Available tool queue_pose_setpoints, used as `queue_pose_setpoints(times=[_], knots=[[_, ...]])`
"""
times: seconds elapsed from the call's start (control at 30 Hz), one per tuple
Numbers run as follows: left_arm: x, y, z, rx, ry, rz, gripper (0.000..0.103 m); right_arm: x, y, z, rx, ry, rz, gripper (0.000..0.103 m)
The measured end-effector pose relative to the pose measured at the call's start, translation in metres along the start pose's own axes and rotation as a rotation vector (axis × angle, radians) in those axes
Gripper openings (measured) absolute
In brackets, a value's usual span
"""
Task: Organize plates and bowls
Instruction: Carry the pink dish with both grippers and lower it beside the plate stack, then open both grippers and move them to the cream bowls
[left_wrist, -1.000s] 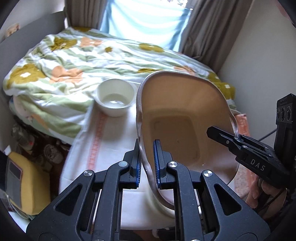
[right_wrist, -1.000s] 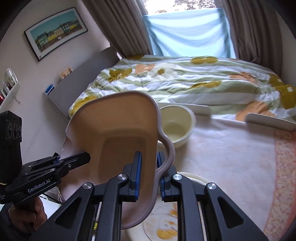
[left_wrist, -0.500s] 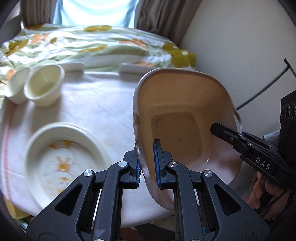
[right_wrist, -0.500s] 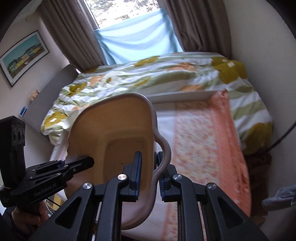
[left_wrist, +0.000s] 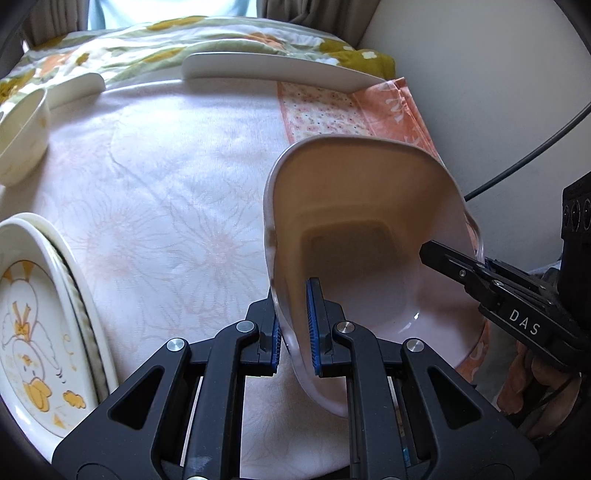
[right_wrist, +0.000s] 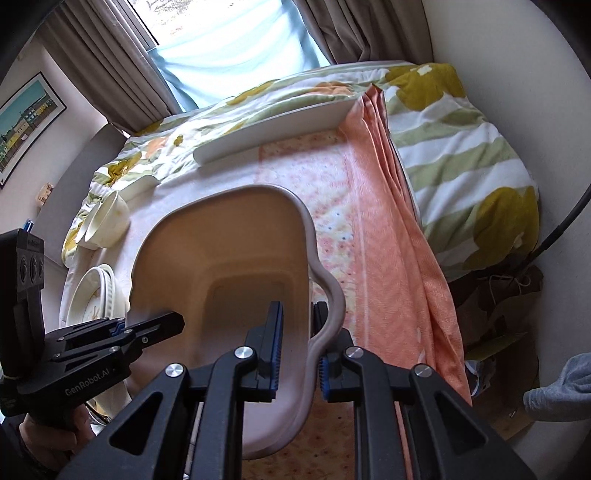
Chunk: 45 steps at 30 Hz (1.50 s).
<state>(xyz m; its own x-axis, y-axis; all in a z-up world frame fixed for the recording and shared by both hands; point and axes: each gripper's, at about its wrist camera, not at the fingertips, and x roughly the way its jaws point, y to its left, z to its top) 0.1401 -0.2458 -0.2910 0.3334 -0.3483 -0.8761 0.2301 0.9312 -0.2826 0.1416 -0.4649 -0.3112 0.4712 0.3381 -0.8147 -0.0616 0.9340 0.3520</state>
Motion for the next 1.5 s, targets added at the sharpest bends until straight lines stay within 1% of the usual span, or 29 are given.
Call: queue_pose_setpoints(times=[0.1,0.3,0.43,0.5,0.53,0.57,0.6,0.63,0.67,0.7,0.73,0.8,0.83,0.87,0.9,0.93,1.0,1.1,1.13,1.17,1.23,1.27,1.33,1.43,1.5], knots=[[0.000,0.003,-0.002,-0.004,0.002,0.006,0.010,0.003,-0.007,-0.003,-0.003,0.004,0.013,0.015],[0.000,-0.001,0.002,0.020,-0.003,0.038,0.010,0.004,-0.011,-0.004,-0.006,0.010,0.028,0.015],[0.002,-0.003,0.006,0.029,0.004,0.057,0.011,0.003,-0.011,-0.005,-0.001,0.015,0.027,0.015],[0.003,-0.001,0.007,0.019,0.011,0.058,0.013,0.005,-0.012,-0.005,-0.002,0.025,0.017,0.015],[0.003,-0.001,0.007,0.015,0.013,0.058,0.018,0.005,-0.013,-0.004,-0.006,0.028,0.013,0.015],[0.003,0.000,0.008,0.010,0.015,0.062,0.030,0.003,-0.013,-0.004,-0.017,0.024,0.011,0.015],[0.003,0.000,0.009,0.008,0.013,0.067,0.038,0.001,-0.012,-0.005,-0.031,0.014,0.005,0.015],[0.003,0.000,0.010,0.008,0.007,0.069,0.059,-0.001,-0.011,-0.005,-0.045,0.006,-0.003,0.016],[0.000,0.000,0.010,0.008,-0.005,0.071,0.075,-0.004,-0.011,-0.007,-0.064,0.002,-0.009,0.022],[-0.003,0.000,0.011,0.008,-0.020,0.073,0.079,-0.006,-0.010,-0.008,-0.079,0.000,-0.012,0.032],[-0.005,0.000,0.012,0.008,-0.032,0.075,0.083,-0.008,-0.010,-0.009,-0.090,-0.004,-0.014,0.038],[-0.010,0.001,0.015,0.005,-0.039,0.079,0.085,-0.013,-0.011,-0.012,-0.106,-0.011,-0.002,0.061],[-0.012,0.001,0.016,0.001,-0.040,0.080,0.085,-0.015,-0.011,-0.014,-0.116,-0.013,0.006,0.069],[-0.016,0.002,0.017,-0.007,-0.044,0.080,0.085,-0.018,-0.010,-0.016,-0.129,-0.016,0.006,0.087],[-0.022,0.004,0.018,-0.015,-0.053,0.081,0.085,-0.021,-0.008,-0.017,-0.149,-0.020,0.004,0.101],[-0.027,0.005,0.018,-0.024,-0.062,0.083,0.085,-0.026,-0.005,-0.019,-0.176,-0.030,0.001,0.102],[-0.045,0.010,0.020,-0.049,-0.091,0.085,0.085,-0.036,0.002,-0.019,-0.211,-0.051,-0.010,0.102],[-0.088,0.019,0.021,-0.075,-0.153,0.114,0.085,-0.057,0.015,-0.013,-0.243,-0.094,0.005,0.102],[-0.102,0.022,0.022,-0.080,-0.175,0.128,0.087,-0.066,0.021,-0.009,-0.258,-0.116,0.014,0.102],[-0.118,0.026,0.022,-0.086,-0.204,0.146,0.091,-0.075,0.029,-0.004,-0.279,-0.143,0.024,0.102],[-0.150,0.035,0.024,-0.101,-0.265,0.184,0.098,-0.089,0.048,0.008,-0.325,-0.177,0.032,0.102],[-0.169,0.043,0.025,-0.112,-0.308,0.206,0.100,-0.095,0.061,0.016,-0.357,-0.188,0.034,0.102],[-0.197,0.059,0.029,-0.125,-0.362,0.234,0.101,-0.103,0.088,0.032,-0.406,-0.198,0.059,0.102],[-0.228,0.093,0.036,-0.160,-0.407,0.283,0.101,-0.103,0.128,0.054,-0.442,-0.191,0.138,0.102],[-0.243,0.123,0.041,-0.193,-0.415,0.293,0.101,-0.100,0.160,0.069,-0.467,-0.214,0.168,0.103]])
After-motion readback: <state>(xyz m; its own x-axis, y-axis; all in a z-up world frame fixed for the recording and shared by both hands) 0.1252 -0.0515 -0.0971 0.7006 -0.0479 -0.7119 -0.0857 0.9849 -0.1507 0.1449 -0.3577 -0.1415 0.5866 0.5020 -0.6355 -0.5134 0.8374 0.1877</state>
